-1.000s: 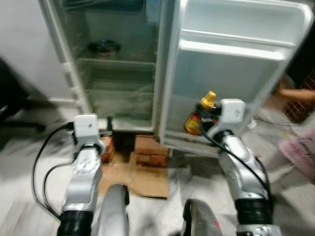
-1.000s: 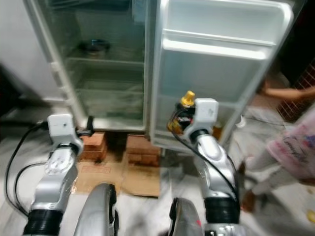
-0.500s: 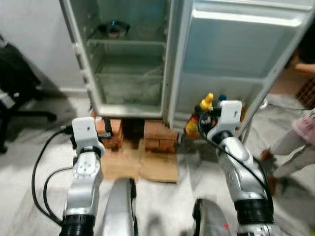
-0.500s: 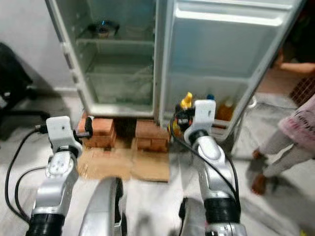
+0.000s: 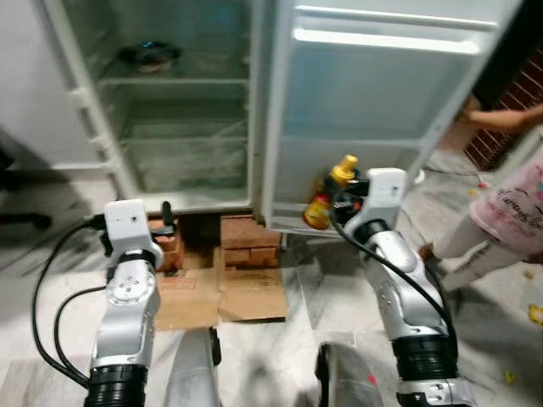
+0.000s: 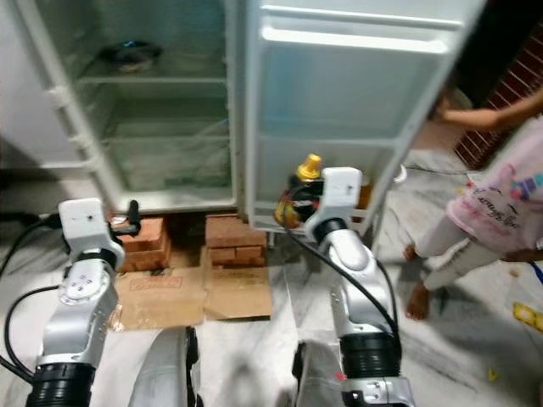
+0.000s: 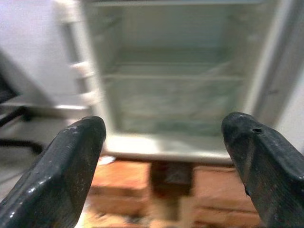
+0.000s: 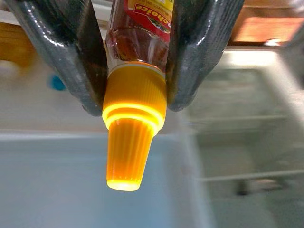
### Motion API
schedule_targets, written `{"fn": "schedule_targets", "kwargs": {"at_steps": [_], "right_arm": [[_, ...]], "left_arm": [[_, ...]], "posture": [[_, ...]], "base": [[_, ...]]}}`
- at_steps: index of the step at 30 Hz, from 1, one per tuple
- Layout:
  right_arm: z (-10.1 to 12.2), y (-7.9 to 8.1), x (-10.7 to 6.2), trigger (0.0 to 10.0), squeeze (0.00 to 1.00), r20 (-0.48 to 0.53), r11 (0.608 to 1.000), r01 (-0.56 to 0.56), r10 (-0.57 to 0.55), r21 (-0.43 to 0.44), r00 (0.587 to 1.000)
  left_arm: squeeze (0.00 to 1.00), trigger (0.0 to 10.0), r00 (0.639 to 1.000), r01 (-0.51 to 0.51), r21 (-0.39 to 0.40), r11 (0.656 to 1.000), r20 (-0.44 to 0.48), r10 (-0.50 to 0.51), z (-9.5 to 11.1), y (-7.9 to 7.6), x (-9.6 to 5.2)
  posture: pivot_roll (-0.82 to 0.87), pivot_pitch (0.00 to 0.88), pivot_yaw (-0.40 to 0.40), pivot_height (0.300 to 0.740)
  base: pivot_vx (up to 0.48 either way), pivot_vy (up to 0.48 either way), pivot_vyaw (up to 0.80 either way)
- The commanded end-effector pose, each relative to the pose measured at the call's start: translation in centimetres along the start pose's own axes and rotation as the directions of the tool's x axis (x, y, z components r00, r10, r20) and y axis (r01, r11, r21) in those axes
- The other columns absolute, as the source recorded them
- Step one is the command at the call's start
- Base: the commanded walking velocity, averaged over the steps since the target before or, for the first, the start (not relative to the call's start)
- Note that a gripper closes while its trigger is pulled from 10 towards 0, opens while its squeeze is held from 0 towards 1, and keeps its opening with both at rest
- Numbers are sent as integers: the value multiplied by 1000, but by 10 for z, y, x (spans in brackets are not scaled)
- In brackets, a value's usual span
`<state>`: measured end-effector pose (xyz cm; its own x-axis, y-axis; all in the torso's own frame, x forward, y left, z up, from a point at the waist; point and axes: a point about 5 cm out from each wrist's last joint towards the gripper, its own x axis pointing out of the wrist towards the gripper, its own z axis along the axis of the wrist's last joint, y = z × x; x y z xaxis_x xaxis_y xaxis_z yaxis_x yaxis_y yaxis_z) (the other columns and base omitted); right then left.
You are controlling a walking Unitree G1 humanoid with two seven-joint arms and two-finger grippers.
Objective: Restocking fridge
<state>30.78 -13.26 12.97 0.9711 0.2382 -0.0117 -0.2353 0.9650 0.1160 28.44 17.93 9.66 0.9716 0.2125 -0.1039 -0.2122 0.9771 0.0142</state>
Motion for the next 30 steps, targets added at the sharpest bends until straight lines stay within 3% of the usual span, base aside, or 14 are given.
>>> {"fn": "schedule_targets", "kwargs": {"at_steps": [1,15,26,30], "right_arm": [[10,-9,-1,10000,0,44,1000,28,-28,-7,999],[10,-8,0,10000,0,42,1000,18,-17,-13,999],[10,-8,0,10000,0,45,1000,22,-22,-13,999],[10,-8,1,10000,0,48,1000,27,-27,-14,999]], "left_arm": [[0,10000,1000,26,-1,1000,2,-26,1,-8,-1],[0,10000,1000,23,0,1000,-6,-23,0,-10,1],[0,10000,999,36,14,999,-8,-35,0,-11,1],[0,10000,999,52,16,999,-2,-52,1,-13,0]], "posture": [[7,0,-18,608],[5,0,-16,608],[6,0,-15,608],[5,0,-15,608]], "base": [[368,311,0],[323,332,0],[69,0,0],[0,-305,0]]}}
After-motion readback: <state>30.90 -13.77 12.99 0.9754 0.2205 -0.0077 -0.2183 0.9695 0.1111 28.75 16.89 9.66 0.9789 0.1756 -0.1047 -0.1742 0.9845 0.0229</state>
